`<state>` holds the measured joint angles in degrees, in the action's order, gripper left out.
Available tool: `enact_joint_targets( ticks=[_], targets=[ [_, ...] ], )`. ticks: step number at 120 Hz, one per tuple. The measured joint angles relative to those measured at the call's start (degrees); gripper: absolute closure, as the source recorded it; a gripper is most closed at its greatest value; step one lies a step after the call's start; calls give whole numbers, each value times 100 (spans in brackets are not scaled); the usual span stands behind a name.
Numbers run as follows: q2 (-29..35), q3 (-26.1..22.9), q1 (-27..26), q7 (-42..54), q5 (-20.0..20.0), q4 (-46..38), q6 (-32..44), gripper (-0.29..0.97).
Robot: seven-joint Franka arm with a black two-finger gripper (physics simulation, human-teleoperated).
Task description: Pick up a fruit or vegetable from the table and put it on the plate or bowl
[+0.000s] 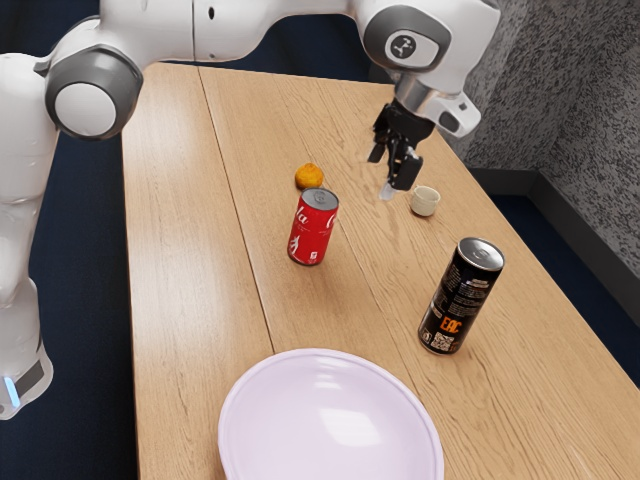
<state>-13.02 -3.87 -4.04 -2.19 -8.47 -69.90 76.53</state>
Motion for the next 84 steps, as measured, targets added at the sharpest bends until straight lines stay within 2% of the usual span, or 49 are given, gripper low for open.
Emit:
enact_joint_targets(
  ticks=[30,50,62,66,75,84],
  targets=[
    [24,46,-2,-109,98,-86,296,0],
    [51,385,65,-289,318,-155,332,0],
    [82,463,394,-332,267,-143,340,0],
    [95,118,848,-329,241,-143,342,0],
    [165,-1206,2332,-304,81,-182,346,0],
    [183,-2331,3708,-240,-35,-246,348,0]
  ],
)
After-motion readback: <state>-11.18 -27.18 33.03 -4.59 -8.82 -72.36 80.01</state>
